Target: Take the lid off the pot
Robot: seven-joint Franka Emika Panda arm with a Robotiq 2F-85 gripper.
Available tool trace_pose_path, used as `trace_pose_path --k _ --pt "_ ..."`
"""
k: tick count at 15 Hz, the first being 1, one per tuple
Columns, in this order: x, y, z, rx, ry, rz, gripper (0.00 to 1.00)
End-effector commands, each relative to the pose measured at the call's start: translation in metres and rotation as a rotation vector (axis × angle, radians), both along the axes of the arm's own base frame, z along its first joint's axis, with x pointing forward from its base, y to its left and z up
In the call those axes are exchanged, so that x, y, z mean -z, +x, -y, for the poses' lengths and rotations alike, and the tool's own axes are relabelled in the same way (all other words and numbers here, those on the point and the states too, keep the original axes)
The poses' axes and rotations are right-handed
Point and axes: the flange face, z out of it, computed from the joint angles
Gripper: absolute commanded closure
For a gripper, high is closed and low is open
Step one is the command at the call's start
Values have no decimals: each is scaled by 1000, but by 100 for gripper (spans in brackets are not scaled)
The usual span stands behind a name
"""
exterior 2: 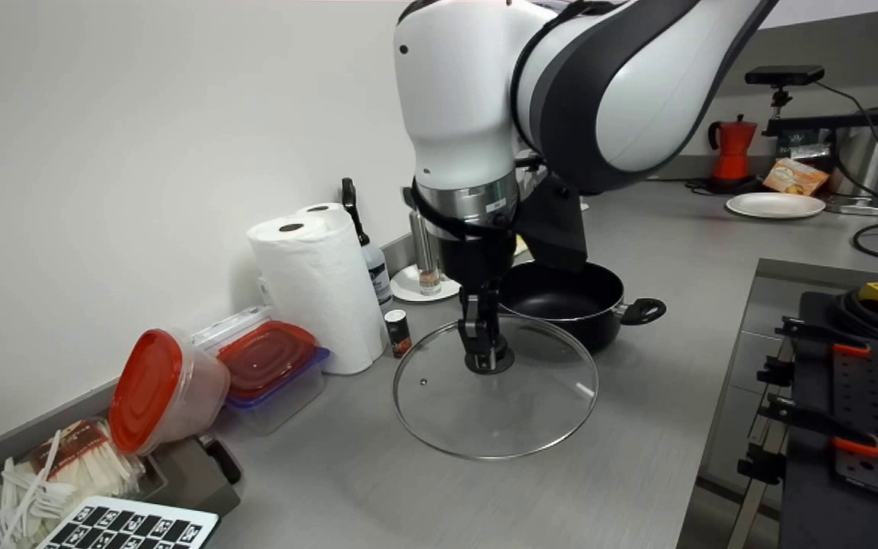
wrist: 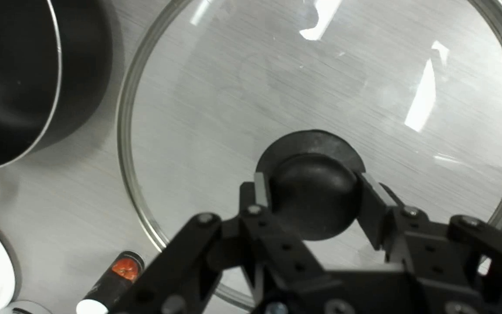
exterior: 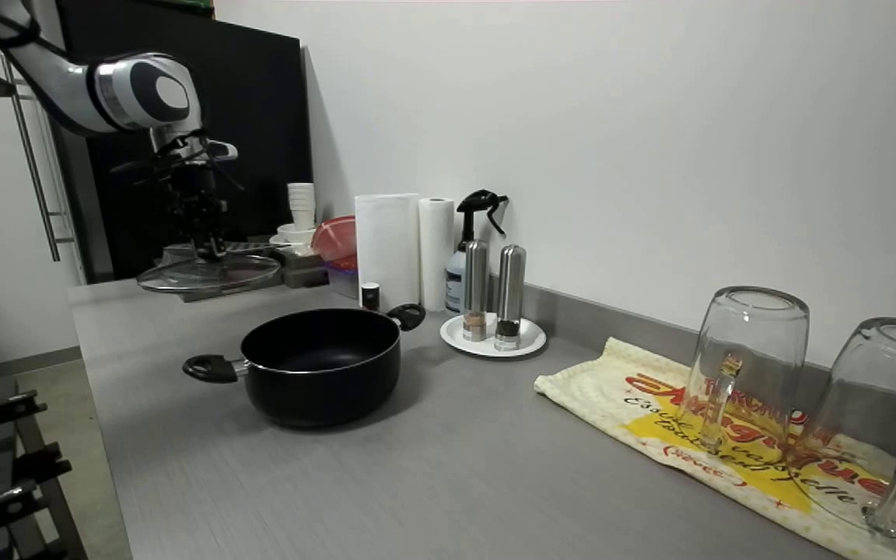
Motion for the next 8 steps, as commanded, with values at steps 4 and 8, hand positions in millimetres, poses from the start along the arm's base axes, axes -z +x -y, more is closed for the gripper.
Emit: trace_pose_path --k 4,8 --pt "32 25 -51 -27 -17 25 75" --pt "61 32 -67 48 3 19 75"
